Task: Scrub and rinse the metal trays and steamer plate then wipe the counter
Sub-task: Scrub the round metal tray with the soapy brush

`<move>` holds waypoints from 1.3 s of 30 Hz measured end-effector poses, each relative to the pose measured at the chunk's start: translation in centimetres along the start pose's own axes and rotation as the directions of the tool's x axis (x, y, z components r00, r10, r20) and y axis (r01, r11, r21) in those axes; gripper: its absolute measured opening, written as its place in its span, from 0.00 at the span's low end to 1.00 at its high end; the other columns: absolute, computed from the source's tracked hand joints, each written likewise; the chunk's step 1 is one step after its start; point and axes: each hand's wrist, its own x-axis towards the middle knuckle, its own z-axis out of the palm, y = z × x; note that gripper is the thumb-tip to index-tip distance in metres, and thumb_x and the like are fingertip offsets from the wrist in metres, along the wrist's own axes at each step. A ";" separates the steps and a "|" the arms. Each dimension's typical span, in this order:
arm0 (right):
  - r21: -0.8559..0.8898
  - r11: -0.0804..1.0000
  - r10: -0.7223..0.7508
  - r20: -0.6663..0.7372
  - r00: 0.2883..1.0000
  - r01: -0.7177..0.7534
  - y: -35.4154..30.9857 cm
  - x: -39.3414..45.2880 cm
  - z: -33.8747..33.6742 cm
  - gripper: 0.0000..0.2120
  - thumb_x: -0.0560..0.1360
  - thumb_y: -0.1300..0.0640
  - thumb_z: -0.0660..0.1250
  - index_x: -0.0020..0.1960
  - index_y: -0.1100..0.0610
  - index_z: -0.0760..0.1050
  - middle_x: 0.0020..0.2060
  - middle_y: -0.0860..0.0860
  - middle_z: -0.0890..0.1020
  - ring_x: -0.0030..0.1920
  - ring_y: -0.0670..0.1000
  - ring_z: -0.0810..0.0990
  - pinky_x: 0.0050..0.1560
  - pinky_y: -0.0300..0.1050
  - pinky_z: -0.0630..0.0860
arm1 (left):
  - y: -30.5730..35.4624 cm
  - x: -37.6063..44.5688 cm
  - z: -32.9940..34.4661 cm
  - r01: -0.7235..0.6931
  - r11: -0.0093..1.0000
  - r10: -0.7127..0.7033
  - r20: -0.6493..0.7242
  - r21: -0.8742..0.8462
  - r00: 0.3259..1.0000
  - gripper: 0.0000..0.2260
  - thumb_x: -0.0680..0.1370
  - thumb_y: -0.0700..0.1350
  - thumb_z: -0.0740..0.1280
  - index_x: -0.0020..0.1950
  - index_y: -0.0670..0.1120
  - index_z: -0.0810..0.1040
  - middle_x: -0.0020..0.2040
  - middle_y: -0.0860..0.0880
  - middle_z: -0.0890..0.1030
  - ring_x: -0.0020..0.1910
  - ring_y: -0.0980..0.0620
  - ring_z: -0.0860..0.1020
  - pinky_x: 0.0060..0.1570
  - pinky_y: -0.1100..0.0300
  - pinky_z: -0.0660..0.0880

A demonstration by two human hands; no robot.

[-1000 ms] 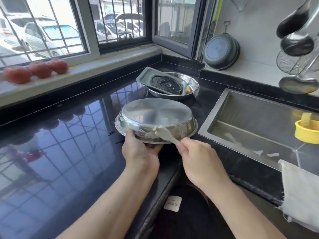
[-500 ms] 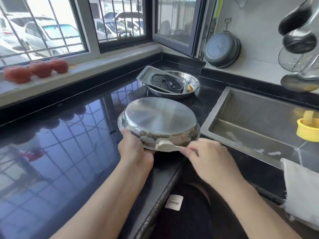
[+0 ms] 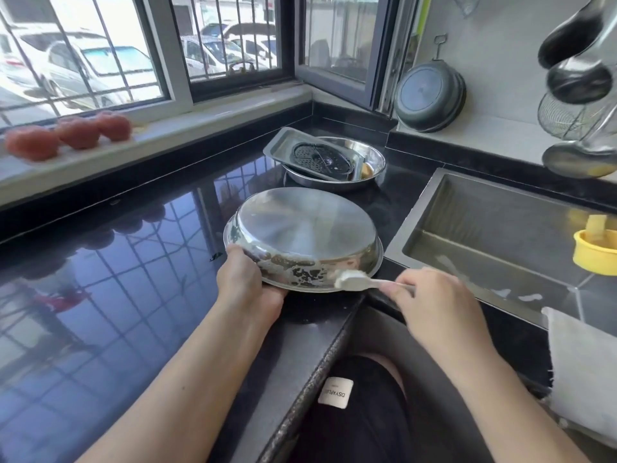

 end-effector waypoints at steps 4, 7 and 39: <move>0.044 0.997 0.073 -0.062 0.995 -0.070 0.6 0.7 -0.4 0.16 0.77 0.42 0.68 0.38 0.51 0.79 0.33 0.47 0.78 0.39 0.58 0.76 0.40 0.51 0.72 | 1.5 -0.9 0.4 -0.073 0.996 0.075 0.035 -0.054 0.997 0.25 0.88 0.56 0.50 0.73 0.46 0.77 0.63 0.47 0.83 0.59 0.52 0.84 0.50 0.54 0.82; 0.050 0.999 -0.008 -0.040 0.999 0.010 -0.9 0.7 0.6 0.15 0.80 0.47 0.65 0.40 0.53 0.79 0.34 0.49 0.77 0.41 0.58 0.76 0.41 0.53 0.74 | 0.4 -1.8 0.0 -0.110 0.979 0.117 0.034 -0.172 0.993 0.23 0.88 0.53 0.51 0.61 0.45 0.83 0.56 0.46 0.87 0.55 0.44 0.86 0.49 0.48 0.84; 0.281 0.953 0.132 -0.037 0.991 -0.116 -4.6 -2.5 2.6 0.18 0.83 0.44 0.58 0.42 0.53 0.76 0.32 0.48 0.77 0.39 0.60 0.75 0.39 0.53 0.72 | -2.0 -1.6 -0.2 -0.015 0.998 0.016 0.018 -0.068 1.000 0.21 0.79 0.33 0.54 0.68 0.37 0.77 0.52 0.34 0.85 0.41 0.37 0.86 0.46 0.30 0.80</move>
